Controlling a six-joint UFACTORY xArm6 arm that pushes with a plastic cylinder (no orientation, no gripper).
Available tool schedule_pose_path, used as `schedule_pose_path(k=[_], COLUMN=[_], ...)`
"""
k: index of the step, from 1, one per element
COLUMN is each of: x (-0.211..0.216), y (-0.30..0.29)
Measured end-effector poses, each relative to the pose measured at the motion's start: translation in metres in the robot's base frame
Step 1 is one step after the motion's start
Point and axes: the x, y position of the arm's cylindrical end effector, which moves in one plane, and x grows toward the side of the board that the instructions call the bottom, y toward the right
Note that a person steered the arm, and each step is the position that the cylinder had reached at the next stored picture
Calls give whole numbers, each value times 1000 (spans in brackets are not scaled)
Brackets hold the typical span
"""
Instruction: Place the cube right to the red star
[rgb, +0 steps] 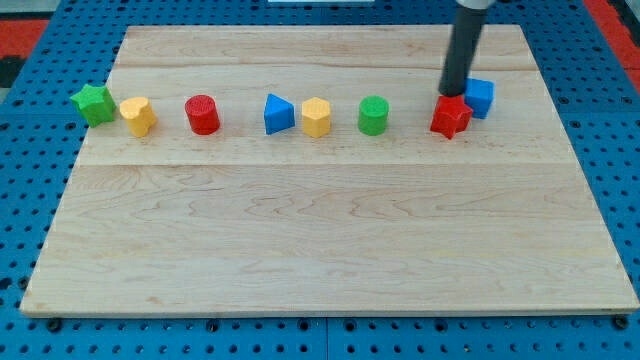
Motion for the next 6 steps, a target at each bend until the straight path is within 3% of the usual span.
schedule_pose_path(k=[2, 5, 6], x=[-11, 28, 6], y=[36, 74, 105])
